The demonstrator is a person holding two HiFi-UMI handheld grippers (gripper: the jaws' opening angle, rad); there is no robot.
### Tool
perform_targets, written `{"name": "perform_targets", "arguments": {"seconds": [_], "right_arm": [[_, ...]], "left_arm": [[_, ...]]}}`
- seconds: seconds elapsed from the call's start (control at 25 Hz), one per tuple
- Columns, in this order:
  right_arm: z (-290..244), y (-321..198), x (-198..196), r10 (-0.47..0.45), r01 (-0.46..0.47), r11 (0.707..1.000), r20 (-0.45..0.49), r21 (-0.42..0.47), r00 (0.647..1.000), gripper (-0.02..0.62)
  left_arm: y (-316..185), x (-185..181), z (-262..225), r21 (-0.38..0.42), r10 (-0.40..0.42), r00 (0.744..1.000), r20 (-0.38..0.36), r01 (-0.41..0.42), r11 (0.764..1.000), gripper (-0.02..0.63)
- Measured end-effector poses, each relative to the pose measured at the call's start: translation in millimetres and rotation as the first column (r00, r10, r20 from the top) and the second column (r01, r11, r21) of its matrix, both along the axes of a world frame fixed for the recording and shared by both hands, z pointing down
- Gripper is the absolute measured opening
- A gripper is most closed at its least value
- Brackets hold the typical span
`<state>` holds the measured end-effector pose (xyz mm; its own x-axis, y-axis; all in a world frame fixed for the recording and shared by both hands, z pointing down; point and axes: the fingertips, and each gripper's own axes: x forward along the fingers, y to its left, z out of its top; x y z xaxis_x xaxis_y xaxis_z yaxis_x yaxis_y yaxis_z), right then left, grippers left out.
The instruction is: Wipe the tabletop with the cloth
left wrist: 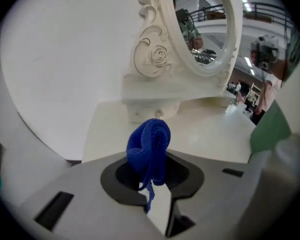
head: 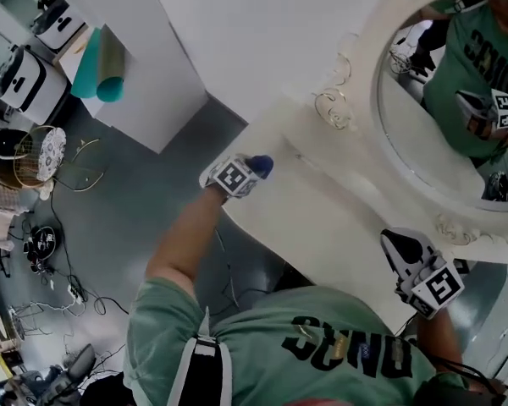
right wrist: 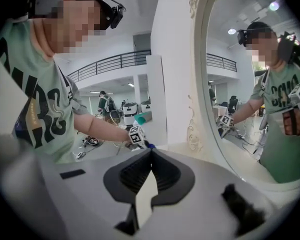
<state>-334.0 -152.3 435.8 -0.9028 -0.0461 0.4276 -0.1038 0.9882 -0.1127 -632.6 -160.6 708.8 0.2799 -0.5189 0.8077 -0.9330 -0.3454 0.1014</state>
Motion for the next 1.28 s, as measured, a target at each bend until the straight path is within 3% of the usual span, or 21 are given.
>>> {"name": "perform_targets", "arguments": {"seconds": [0.08,0.2,0.28,0.44,0.56,0.76,1.0,1.16,1.2,1.28], "right_arm": [[2,-2,10,0.034,-0.034,0.999,-0.011,0.003,0.999,0.012],[6,-7,24,0.083,-0.083,0.997,-0.027,0.001,0.996,0.012],[10,-10,32,0.108,-0.109,0.994,-0.037,-0.008,0.993,0.012],[16,-16,39,0.136,-0.138,0.990,-0.043,-0.026,0.990,0.012],[19,-15,32,0.117,-0.118,0.992,-0.033,-0.031,0.993,0.012],[12,-5,20,0.070,-0.069,0.997,0.014,-0.026,0.997,0.012],[-2,10,23,0.010,-0.010,1.000,0.061,-0.011,0.998,0.012],[-13,8,37,0.020,-0.019,1.000,0.082,-0.009,0.996,0.012],[-15,7,39,0.018,-0.017,1.000,0.089,-0.008,0.996,0.012],[-17,7,43,0.014,-0.013,1.000,0.094,-0.007,0.996,0.012]], "left_arm": [[-50,3,7,0.026,0.039,0.996,0.078,-0.041,0.999,0.086],[-84,1,33,-0.039,0.086,0.981,0.174,-0.080,0.996,0.087],[-90,-1,46,-0.083,0.099,0.974,0.203,-0.083,0.993,0.087],[-98,0,51,-0.077,0.116,0.969,0.216,-0.102,0.992,0.089],[-87,7,53,-0.100,0.153,0.952,0.265,-0.131,0.986,0.086],[-1,17,52,-0.172,0.259,0.921,0.290,-0.216,0.961,0.086],[169,25,49,-0.268,0.217,0.949,0.227,-0.153,0.951,0.086],[260,45,61,-0.384,0.262,0.948,0.182,-0.177,0.906,0.086],[268,51,62,-0.385,0.254,0.953,0.165,-0.175,0.906,0.086],[251,60,52,-0.320,0.200,0.970,0.137,-0.148,0.936,0.086]]}}
